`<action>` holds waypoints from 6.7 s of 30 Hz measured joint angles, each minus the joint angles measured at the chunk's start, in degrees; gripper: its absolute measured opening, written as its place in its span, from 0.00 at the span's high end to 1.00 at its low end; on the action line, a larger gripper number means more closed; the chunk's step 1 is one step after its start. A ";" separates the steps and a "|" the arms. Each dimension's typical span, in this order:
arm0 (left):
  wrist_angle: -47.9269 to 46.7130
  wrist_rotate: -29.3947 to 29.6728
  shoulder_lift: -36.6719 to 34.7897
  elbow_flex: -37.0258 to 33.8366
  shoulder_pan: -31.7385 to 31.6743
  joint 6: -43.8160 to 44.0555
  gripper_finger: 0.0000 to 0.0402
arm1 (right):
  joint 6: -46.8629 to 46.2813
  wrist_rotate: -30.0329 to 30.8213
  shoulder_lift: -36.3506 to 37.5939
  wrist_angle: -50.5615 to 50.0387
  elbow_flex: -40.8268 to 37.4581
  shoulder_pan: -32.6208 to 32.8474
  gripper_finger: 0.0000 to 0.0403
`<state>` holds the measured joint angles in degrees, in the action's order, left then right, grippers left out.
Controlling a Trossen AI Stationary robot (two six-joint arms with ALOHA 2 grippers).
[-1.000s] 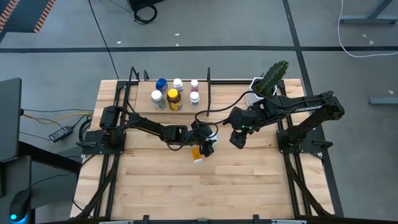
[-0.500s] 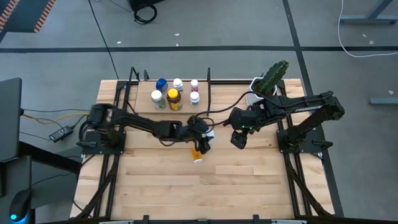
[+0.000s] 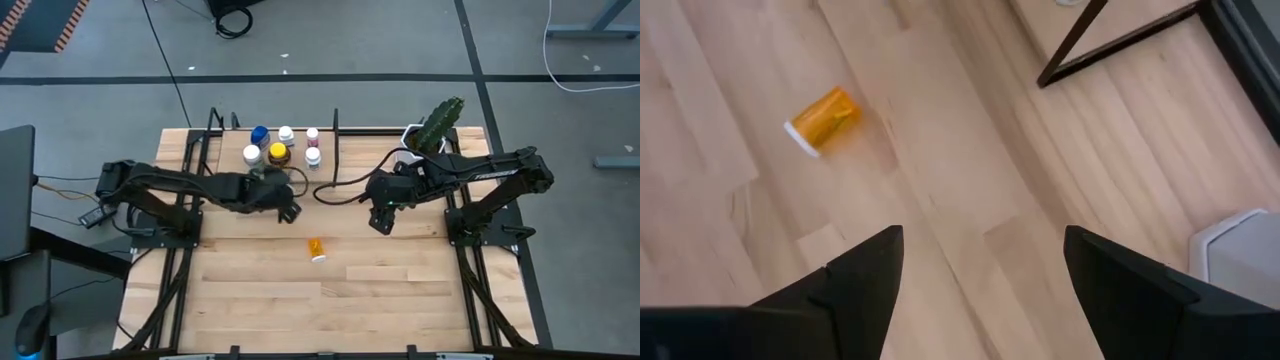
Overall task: Pick and place medicine bottles onto shelf by color
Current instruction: Put the white pill bottle on the shelf, then adjust the white pill on the shelf
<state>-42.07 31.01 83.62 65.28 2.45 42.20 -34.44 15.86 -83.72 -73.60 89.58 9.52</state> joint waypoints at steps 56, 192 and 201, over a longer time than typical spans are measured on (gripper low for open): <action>-11.89 14.27 -17.62 -20.92 -15.11 26.07 0.52 | -2.36 1.98 -0.02 2.93 0.02 -4.09 0.30; -17.07 -26.21 -13.13 -13.20 -31.67 -38.31 0.99 | -9.14 10.07 -0.02 2.16 0.00 3.04 0.30; -14.92 -29.22 -13.13 -13.20 -35.70 -40.06 0.99 | -9.14 10.71 -0.02 2.18 0.01 3.04 0.30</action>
<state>-56.99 1.79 70.50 52.07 -33.25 2.13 -43.57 26.57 -83.74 -71.42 89.59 12.56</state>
